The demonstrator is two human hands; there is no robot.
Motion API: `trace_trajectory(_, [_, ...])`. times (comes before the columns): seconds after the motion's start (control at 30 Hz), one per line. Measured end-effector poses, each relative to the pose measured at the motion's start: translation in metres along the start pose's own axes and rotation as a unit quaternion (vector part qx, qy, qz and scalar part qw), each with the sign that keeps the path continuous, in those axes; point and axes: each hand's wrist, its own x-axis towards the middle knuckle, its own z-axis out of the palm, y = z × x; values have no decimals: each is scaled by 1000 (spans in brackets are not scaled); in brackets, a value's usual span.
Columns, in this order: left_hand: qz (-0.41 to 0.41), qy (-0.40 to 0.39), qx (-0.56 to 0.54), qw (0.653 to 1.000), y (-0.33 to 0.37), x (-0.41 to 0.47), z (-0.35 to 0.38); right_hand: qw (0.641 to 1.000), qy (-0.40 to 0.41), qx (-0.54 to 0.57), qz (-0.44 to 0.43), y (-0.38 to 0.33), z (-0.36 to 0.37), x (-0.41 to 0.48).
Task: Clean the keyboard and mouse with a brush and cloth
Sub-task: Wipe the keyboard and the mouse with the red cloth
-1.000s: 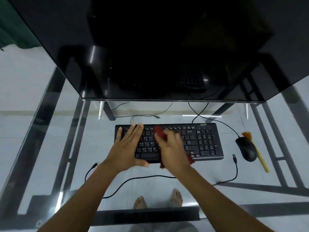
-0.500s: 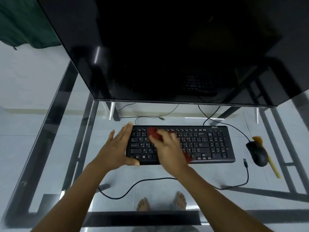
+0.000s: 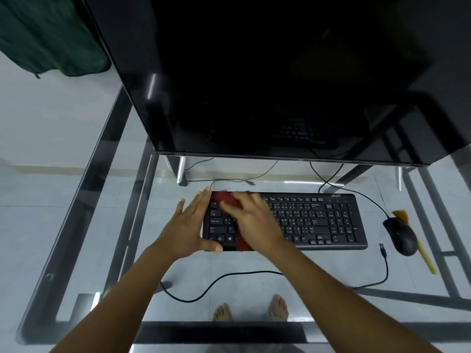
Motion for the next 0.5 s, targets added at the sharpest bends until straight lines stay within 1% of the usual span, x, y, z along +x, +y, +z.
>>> trace_trajectory(0.07, [-3, 0, 0, 1000, 1, 0, 0, 994, 32, -6, 109, 8, -5, -1])
trace_trajectory(0.1, [-3, 1, -2, 1000, 1, 0, 0, 992, 32, -12, 122, 2, -4, -4])
trace_trajectory(0.13, [-2, 4, -5, 1000, 1, 0, 0, 994, 21, -14, 106, -8, -2, -9])
trace_trajectory(0.2, [0, 9, -1, 1000, 0, 0, 1, 1000, -17, 0, 20, -31, 3, -25])
trace_trajectory(0.23, [2, 11, 6, 1000, -1, 0, 1, 999, -37, 27, -10, -38, 0, -33])
trace_trajectory(0.27, [3, 13, 9, 1000, 0, -1, 1, 996, -55, 64, -15, -40, -4, -38])
trace_trajectory(0.3, [3, 12, 7, 1000, 0, -1, 1, 992, -63, 111, 9, -37, -9, -40])
trace_trajectory(0.33, [1, 8, 1, 1000, 0, -1, 1, 985, -52, 152, 58, -31, -14, -40])
trace_trajectory(0.37, [-3, 1, -3, 1000, 0, -1, 0, 978, -23, 172, 118, -23, -17, -38])
trace_trajectory(0.4, [-7, -7, -6, 1000, 1, 0, 0, 970, 8, 171, 172, -15, -19, -36])
trace_trajectory(0.43, [-11, -13, -11, 1000, 2, 0, -1, 966, 18, 151, 211, -8, -22, -33])
trace_trajectory(0.47, [-17, -19, -22, 999, 4, 1, -2, 966, 7, 124, 227, -5, -24, -30])
trace_trajectory(0.5, [-25, -26, -37, 999, 7, 1, -2, 969, -14, 101, 224, -6, -26, -27])
